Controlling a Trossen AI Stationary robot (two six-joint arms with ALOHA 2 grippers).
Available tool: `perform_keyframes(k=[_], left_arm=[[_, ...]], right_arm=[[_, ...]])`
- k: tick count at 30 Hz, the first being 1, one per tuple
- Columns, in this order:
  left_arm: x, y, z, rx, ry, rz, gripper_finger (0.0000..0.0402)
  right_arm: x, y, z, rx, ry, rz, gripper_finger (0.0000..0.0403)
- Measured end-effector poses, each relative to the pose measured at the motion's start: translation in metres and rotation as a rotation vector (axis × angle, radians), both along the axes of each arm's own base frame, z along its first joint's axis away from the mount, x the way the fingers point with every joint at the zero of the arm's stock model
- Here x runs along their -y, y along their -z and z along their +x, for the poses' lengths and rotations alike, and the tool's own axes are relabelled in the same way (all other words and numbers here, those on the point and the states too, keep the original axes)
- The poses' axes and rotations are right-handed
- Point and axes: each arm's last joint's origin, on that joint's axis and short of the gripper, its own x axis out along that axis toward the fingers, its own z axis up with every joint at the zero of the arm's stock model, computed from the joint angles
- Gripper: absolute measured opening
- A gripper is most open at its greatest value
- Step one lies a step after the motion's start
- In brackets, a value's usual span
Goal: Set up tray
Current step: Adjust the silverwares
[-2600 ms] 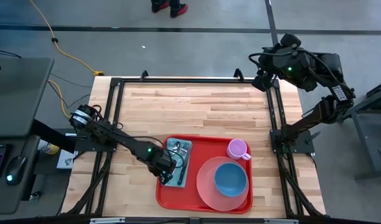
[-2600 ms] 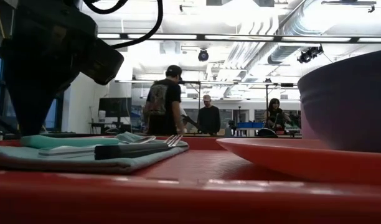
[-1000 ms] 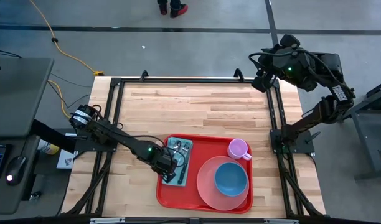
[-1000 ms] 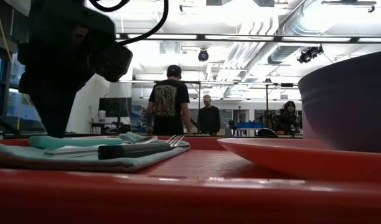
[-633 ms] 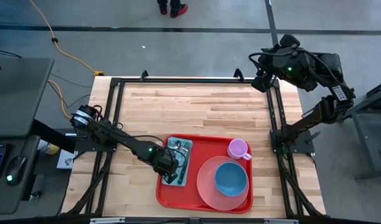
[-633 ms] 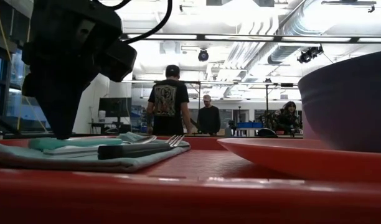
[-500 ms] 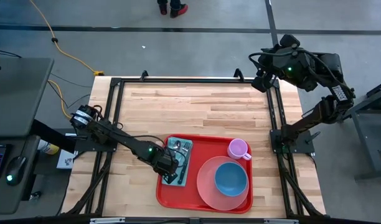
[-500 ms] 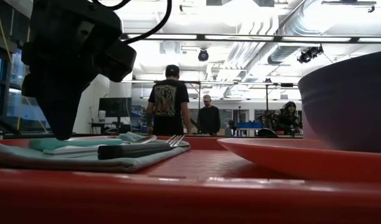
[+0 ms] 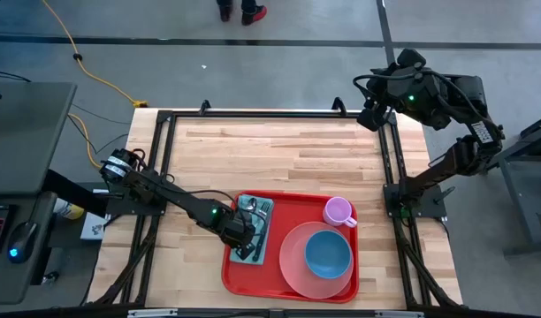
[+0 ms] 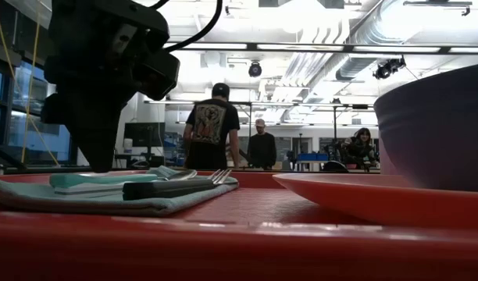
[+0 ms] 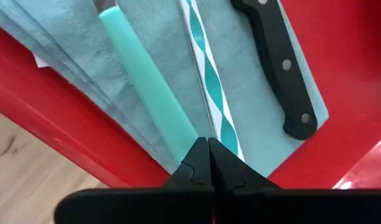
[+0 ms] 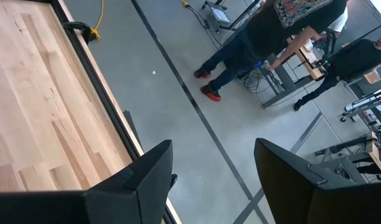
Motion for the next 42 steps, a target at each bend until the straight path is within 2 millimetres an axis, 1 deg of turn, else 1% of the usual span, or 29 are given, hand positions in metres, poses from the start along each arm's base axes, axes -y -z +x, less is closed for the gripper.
perform_keyframes(k=[4, 7, 12, 24, 27, 31, 35, 42], left_arm=[[-0.001, 0.000, 0.000, 0.004, -0.004, 0.015, 0.0012], [0.000, 0.004, 0.003, 0.014, -0.005, 0.020, 0.0013], [-0.004, 0.003, 0.006, 0.037, 0.000, 0.021, 0.0015], [-0.032, 0.006, 0.018, 0.044, 0.042, 0.051, 0.0013], [-0.044, 0.010, 0.022, 0.037, 0.038, 0.061, 0.0013], [-0.060, 0.006, 0.033, 0.125, 0.036, 0.068, 0.0018], [-0.073, 0.003, 0.042, 0.207, 0.042, 0.081, 0.0014], [-0.087, 0.003, 0.043, 0.205, 0.053, 0.107, 0.0018]], right_arm=[[0.000, 0.000, 0.000, 0.000, 0.000, 0.000, 0.0206], [0.000, 0.000, 0.000, 0.002, 0.000, 0.002, 0.0206], [0.000, 0.000, 0.000, 0.003, -0.001, 0.004, 0.0206], [0.000, 0.002, -0.002, 0.000, 0.014, 0.027, 0.0206], [0.000, 0.003, -0.002, 0.002, 0.016, 0.032, 0.0206], [-0.001, 0.003, -0.002, -0.002, 0.014, 0.030, 0.0206], [0.000, 0.003, -0.002, -0.003, 0.013, 0.030, 0.0206], [0.000, 0.003, -0.002, -0.004, 0.013, 0.029, 0.0206]])
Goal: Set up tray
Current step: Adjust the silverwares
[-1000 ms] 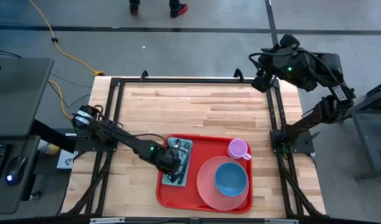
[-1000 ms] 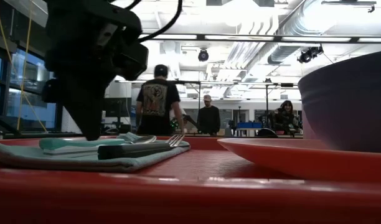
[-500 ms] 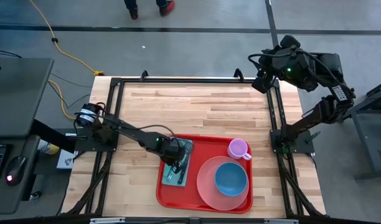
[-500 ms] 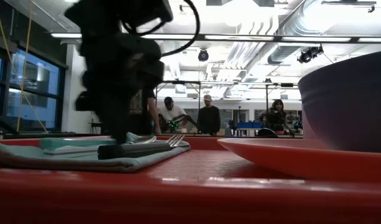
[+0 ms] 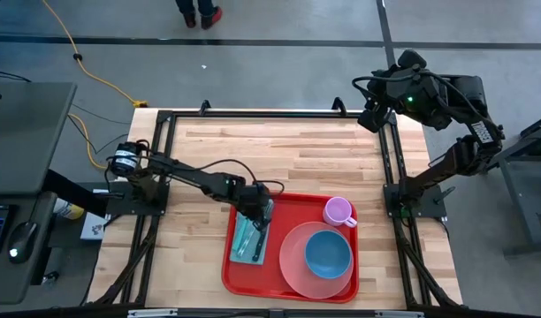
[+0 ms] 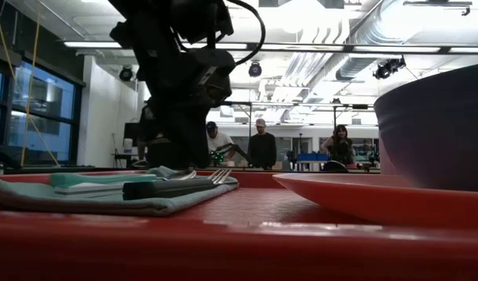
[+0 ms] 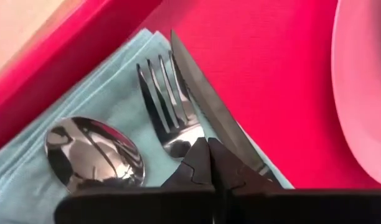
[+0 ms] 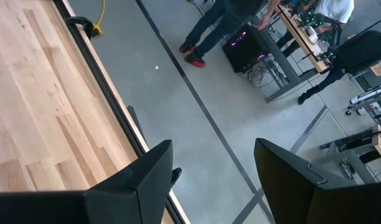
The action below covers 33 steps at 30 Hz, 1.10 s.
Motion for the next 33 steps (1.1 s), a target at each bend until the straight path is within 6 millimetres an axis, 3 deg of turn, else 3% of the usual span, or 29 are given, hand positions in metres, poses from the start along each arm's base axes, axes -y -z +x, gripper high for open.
perform_keyframes(k=[14, 21, 33], left_arm=[[-0.024, 0.012, 0.005, -0.021, 0.011, 0.031, 0.0020], [-0.027, 0.017, 0.018, 0.074, 0.014, 0.031, 0.0020], [-0.031, 0.020, 0.012, -0.010, -0.013, 0.077, 0.0020]], right_arm=[[0.000, 0.000, 0.000, 0.006, 0.003, 0.003, 0.0206], [0.000, 0.000, 0.000, 0.005, 0.007, -0.001, 0.0206], [0.000, 0.000, 0.000, 0.005, 0.009, -0.002, 0.0206]])
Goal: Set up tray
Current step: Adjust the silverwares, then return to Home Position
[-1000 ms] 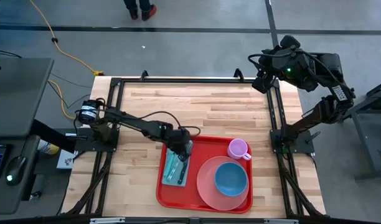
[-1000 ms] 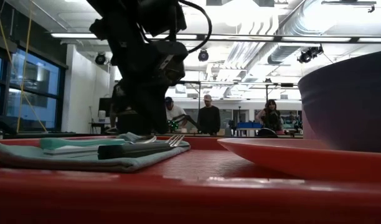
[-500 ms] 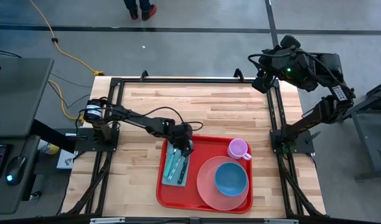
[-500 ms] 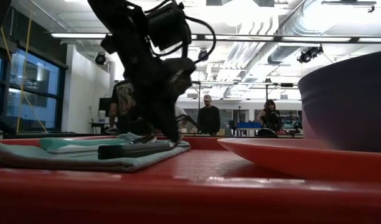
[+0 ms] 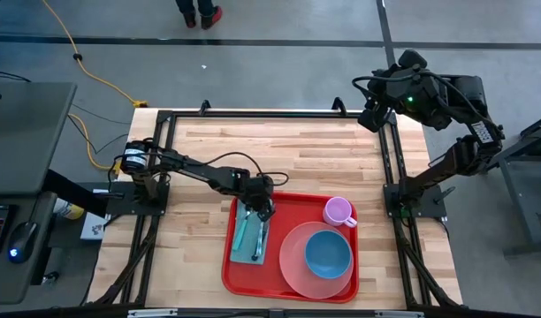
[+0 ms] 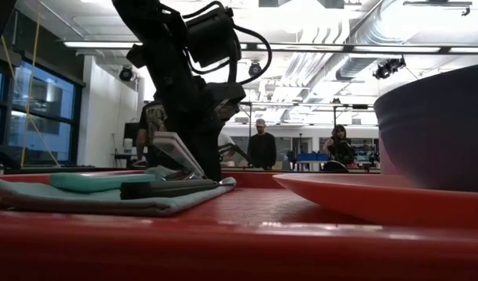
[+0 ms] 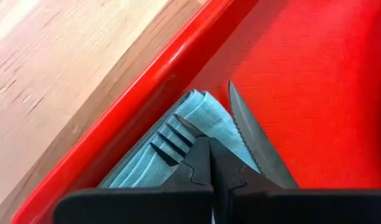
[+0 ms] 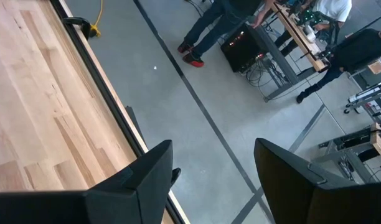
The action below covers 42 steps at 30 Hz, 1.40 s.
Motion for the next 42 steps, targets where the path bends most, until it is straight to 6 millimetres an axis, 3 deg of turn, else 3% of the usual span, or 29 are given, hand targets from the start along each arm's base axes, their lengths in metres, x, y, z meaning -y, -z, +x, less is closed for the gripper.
perform_keyframes(k=[9, 15, 23, 31, 34, 38, 42], left_arm=[[0.000, -0.011, 0.003, 0.030, 0.047, 0.020, 0.0020], [0.001, -0.040, 0.018, 0.061, 0.138, 0.047, 0.0030], [-0.002, -0.073, 0.015, -0.126, 0.158, 0.182, 0.0039], [0.012, -0.068, -0.025, -0.538, 0.116, 0.181, 0.0039], [0.015, -0.077, -0.041, -0.633, 0.059, 0.234, 0.0039], [0.016, -0.106, -0.058, -0.576, 0.026, 0.320, 0.0039], [0.015, -0.145, -0.085, -0.417, -0.014, 0.455, 0.0040]], right_arm=[[0.000, 0.000, 0.000, 0.000, 0.003, -0.003, 0.0206], [0.000, 0.000, 0.000, 0.000, 0.003, -0.003, 0.0206], [0.000, 0.000, 0.000, 0.001, 0.003, -0.003, 0.0206], [0.000, 0.002, -0.001, -0.024, 0.001, 0.003, 0.0206], [0.000, 0.002, -0.002, -0.026, 0.001, 0.010, 0.0206], [-0.004, -0.002, -0.010, 0.052, -0.087, 0.103, 0.0206], [-0.011, -0.009, -0.034, 0.149, -0.164, 0.185, 0.0206]])
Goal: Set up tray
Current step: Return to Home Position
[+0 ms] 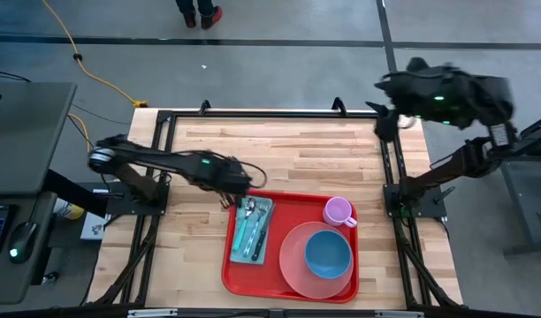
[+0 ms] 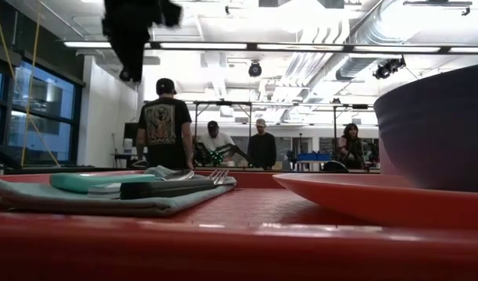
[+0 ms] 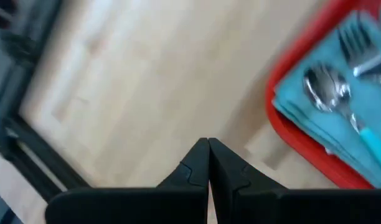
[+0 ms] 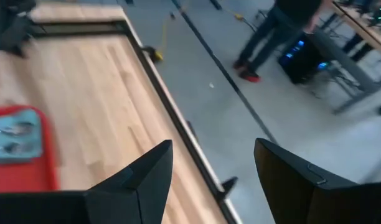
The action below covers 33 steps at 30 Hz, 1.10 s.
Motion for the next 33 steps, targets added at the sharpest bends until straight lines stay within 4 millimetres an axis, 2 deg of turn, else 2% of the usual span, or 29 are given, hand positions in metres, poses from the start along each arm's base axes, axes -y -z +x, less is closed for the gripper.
perform_keyframes(k=[3, 7, 12, 17, 20, 25, 30, 33], left_arm=[[-0.004, -0.021, -0.029, 0.112, -0.014, 0.101, 0.0040], [-0.012, -0.031, -0.080, 0.223, -0.065, 0.173, 0.0040], [-0.023, -0.018, -0.148, 0.409, -0.146, 0.155, 0.0040], [-0.028, -0.010, -0.188, 0.688, -0.071, 0.172, 0.0040], [-0.030, -0.010, -0.203, 0.796, -0.008, 0.229, 0.0040], [-0.036, -0.006, -0.224, 0.826, 0.052, 0.289, 0.0040], [-0.039, 0.000, -0.240, 0.849, 0.093, 0.321, 0.0040], [-0.041, 0.002, -0.252, 0.884, 0.127, 0.328, 0.0040]], right_arm=[[-0.005, -0.006, -0.026, 0.084, -0.015, 0.037, 0.0206], [-0.010, -0.013, -0.067, 0.196, -0.001, 0.043, 0.0206], [-0.018, -0.016, -0.119, 0.319, -0.011, 0.034, 0.0206], [-0.023, -0.016, -0.159, 0.458, 0.001, 0.069, 0.0206], [-0.024, -0.014, -0.167, 0.470, 0.008, 0.075, 0.0206], [-0.025, -0.003, -0.169, 0.435, 0.005, 0.084, 0.0206], [-0.023, 0.028, -0.152, 0.421, -0.066, 0.028, 0.0206], [-0.025, 0.052, -0.147, 0.541, -0.148, -0.002, 0.0206]])
